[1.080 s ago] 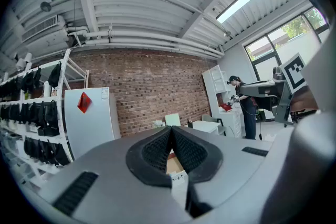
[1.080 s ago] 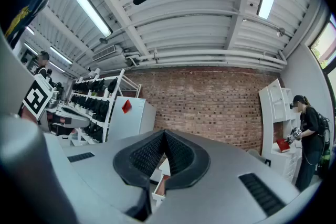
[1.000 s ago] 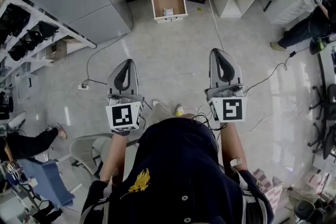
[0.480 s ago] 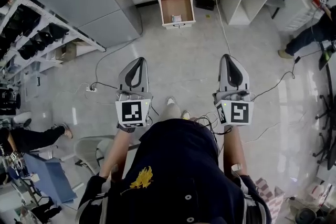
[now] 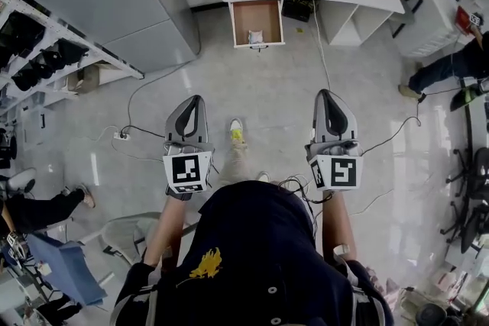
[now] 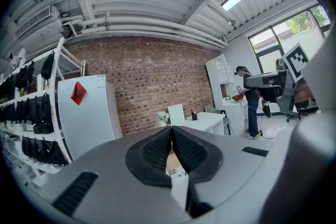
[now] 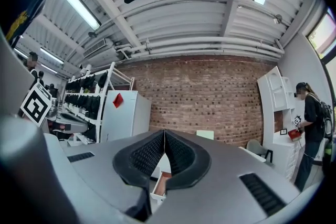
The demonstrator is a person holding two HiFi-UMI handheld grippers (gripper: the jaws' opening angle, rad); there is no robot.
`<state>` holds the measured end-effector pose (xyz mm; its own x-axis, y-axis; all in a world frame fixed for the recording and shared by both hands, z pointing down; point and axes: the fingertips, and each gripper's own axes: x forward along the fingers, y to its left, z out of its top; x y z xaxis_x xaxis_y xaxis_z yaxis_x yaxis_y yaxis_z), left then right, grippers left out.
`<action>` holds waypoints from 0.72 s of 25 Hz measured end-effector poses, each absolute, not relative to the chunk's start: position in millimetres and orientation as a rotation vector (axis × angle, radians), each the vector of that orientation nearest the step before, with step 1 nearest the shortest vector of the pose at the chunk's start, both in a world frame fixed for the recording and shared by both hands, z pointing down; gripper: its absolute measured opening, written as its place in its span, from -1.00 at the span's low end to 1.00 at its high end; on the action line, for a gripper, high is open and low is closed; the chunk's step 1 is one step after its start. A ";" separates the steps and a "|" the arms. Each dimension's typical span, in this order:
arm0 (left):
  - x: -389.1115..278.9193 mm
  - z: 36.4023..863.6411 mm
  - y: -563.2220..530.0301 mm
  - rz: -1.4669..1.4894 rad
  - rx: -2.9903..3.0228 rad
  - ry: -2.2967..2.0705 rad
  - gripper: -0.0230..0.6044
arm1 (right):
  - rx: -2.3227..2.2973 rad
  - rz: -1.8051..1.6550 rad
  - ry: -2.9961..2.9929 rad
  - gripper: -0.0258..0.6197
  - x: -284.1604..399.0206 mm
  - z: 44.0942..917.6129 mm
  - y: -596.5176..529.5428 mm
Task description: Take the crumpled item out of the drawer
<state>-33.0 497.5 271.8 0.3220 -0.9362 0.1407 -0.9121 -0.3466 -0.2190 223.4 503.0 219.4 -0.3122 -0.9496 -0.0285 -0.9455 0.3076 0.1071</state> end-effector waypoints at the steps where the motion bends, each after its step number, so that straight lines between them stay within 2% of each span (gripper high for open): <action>1: -35.5 273.1 482.6 -0.371 -2.481 1.732 -0.87 | 1.816 -0.167 -2.499 -0.83 220.6 217.8 488.2; 3: -40.9 268.1 451.6 -0.360 -2.492 1.724 -0.87 | 1.819 -0.171 -2.489 -0.81 215.2 209.2 456.4; 4: -45.7 264.3 434.7 -0.351 -2.494 1.722 -0.87 | 1.822 -0.168 -2.486 -0.70 211.1 204.8 439.0; 5: -52.5 261.2 416.9 -0.344 -2.494 1.721 -0.87 | 1.824 -0.163 -2.482 -0.45 205.6 201.8 421.0; 6: -61.1 259.7 398.3 -0.339 -2.494 1.721 -0.87 | 1.827 -0.158 -2.477 -0.28 198.8 200.4 402.8; 12: -125.0 268.3 294.8 -0.304 -2.520 1.725 -0.87 | 1.828 -0.080 -2.456 0.25 148.8 210.5 308.7; 15: -142.0 276.8 258.1 -0.282 -2.552 1.706 -0.87 | 1.860 -0.050 -2.402 0.41 138.5 213.7 282.2; 18: -143.1 283.1 230.2 -0.253 -2.577 1.700 -0.87 | 1.878 -0.042 -2.334 0.42 142.5 213.2 267.4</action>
